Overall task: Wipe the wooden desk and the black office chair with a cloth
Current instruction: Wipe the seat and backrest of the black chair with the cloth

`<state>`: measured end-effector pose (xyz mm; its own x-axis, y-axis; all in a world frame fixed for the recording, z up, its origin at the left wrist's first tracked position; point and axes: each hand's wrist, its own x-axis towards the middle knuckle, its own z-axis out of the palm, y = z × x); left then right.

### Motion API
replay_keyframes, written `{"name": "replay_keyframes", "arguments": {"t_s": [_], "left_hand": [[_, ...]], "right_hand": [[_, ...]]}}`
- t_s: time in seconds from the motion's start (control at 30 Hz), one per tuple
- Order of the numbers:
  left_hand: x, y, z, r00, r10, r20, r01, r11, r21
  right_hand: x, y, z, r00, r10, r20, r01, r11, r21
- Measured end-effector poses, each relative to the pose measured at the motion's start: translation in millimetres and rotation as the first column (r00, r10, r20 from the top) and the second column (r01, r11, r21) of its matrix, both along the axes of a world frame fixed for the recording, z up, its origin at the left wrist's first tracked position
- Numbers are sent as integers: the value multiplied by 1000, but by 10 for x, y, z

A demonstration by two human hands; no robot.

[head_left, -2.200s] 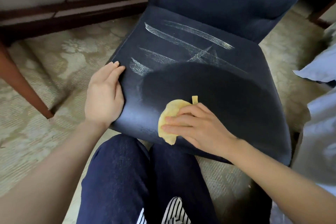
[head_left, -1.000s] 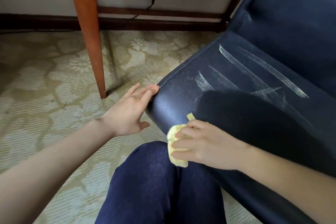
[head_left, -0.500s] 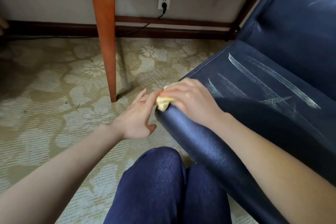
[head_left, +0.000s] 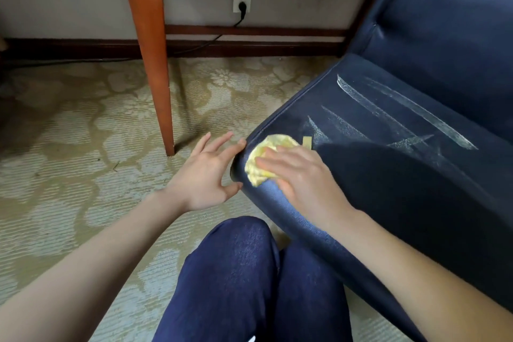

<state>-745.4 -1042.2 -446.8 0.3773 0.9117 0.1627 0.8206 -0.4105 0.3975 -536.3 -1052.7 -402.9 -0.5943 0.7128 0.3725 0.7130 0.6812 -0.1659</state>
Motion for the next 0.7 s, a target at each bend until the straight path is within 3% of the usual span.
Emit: {"name": "replay_keyframes", "arguments": {"t_s": [0.1, 0.27, 0.43, 0.57, 0.7], "left_hand": [[38, 22, 95, 996, -44, -80, 42, 999, -31], [207, 73, 247, 984, -172, -46, 160, 967, -198], [331, 109, 251, 981, -173, -82, 150, 961, -231], [342, 72, 178, 990, -141, -30, 134, 976, -169], [337, 76, 141, 989, -144, -11, 141, 979, -149]], "right_hand": [[269, -334, -94, 990, 110, 92, -112, 994, 16], [779, -719, -167, 969, 155, 194, -162, 987, 22], [1110, -832, -85, 986, 89, 144, -100, 992, 72], [1108, -687, -87, 989, 113, 94, -121, 989, 80], [963, -290, -61, 989, 102, -104, -100, 995, 26]]}}
